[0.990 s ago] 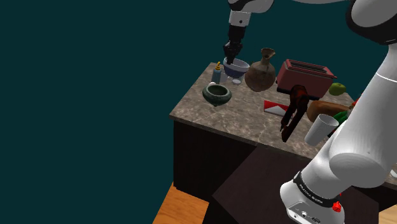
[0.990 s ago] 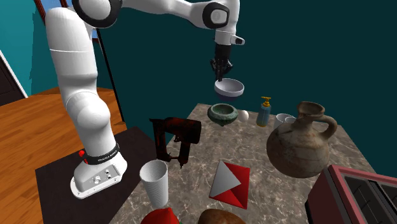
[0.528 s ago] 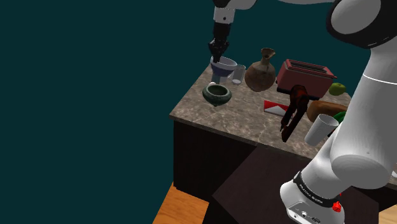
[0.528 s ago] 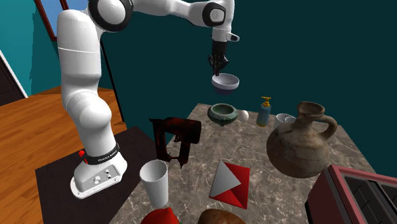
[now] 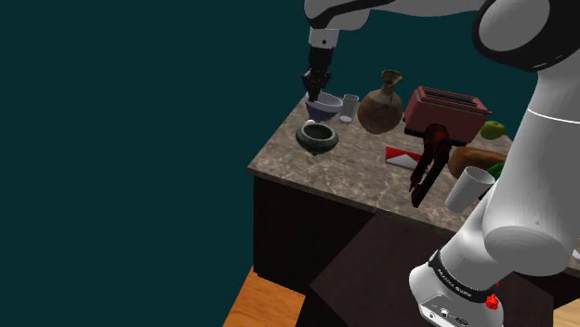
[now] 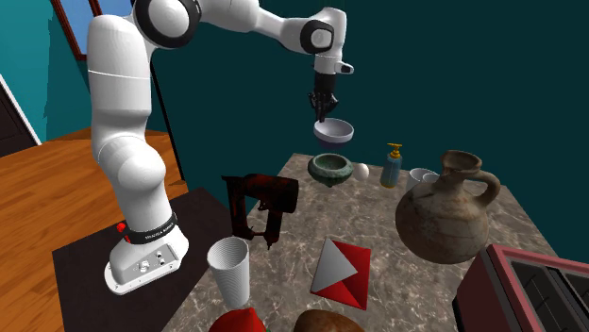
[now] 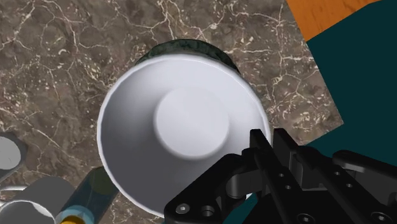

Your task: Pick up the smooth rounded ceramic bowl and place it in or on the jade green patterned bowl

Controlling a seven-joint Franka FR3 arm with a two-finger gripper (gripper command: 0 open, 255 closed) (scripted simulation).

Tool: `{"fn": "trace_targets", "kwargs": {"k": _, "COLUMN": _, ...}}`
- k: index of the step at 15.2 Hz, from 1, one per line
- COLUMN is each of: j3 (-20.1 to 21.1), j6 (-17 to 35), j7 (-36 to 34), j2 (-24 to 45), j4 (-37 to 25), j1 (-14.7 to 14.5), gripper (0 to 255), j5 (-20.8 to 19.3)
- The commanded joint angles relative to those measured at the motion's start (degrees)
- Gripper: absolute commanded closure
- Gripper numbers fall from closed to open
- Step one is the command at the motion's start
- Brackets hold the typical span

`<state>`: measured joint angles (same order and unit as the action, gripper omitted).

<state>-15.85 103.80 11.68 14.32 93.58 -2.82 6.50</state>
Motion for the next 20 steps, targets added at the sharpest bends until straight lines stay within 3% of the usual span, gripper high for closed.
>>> {"fn": "trace_targets", "kwargs": {"k": 1, "j3": 0.03, "j6": 1.66, "j7": 0.13, "j2": 0.08, "j4": 1.54, "j1": -0.03, "gripper": 255, "j5": 0.07}}
{"fn": "trace_targets", "kwargs": {"k": 13, "j3": 0.33, "j6": 9.91, "j7": 1.03, "j2": 2.37, "j4": 7.62, "j1": 0.0, "gripper": 255, "j5": 1.02}}
{"fn": "trace_targets", "kwargs": {"k": 20, "j3": 0.33, "j6": 9.91, "j7": 1.02, "j2": 2.37, "j4": 7.62, "j1": 0.0, "gripper": 255, "j5": 1.02}}
